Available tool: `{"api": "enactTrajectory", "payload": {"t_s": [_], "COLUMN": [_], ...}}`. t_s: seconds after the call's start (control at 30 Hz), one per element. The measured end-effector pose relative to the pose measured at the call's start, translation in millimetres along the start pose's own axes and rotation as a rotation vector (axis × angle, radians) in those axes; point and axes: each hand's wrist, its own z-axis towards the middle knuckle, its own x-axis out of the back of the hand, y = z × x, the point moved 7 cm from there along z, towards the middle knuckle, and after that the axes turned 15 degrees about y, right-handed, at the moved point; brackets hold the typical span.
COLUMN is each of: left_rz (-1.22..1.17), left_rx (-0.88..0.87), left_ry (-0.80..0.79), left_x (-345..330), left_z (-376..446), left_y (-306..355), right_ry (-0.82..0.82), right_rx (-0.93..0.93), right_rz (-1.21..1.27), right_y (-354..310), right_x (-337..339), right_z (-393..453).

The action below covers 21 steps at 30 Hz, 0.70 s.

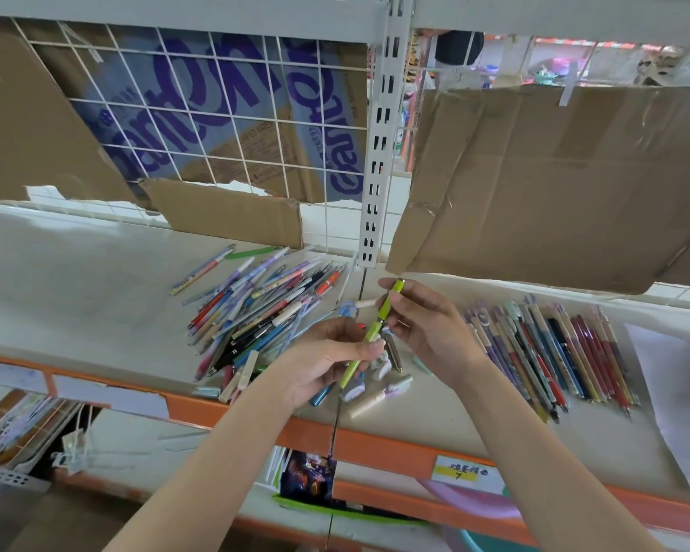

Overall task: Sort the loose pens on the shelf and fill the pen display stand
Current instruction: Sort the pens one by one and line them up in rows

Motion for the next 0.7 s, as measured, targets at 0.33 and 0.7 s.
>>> {"api": "enactTrajectory", "payload": {"t_s": [0.33,0.7], "left_rz": [-0.088,-0.193], "left_rx": [0.041,0.058], "left_ry": [0.005,-0.012], "left_x": [6.6,5.3], "left_z": [0.5,-2.2], "left_y": [-7.4,-7.9], "right_ry": [-0.074,0.044], "right_rx": [-0.038,0.032], "right_rz": [0.048,0.093], "right_y": [0.5,-1.5], "right_x": [-1.4,1.3], "right_z": [-1.2,2.6]}}
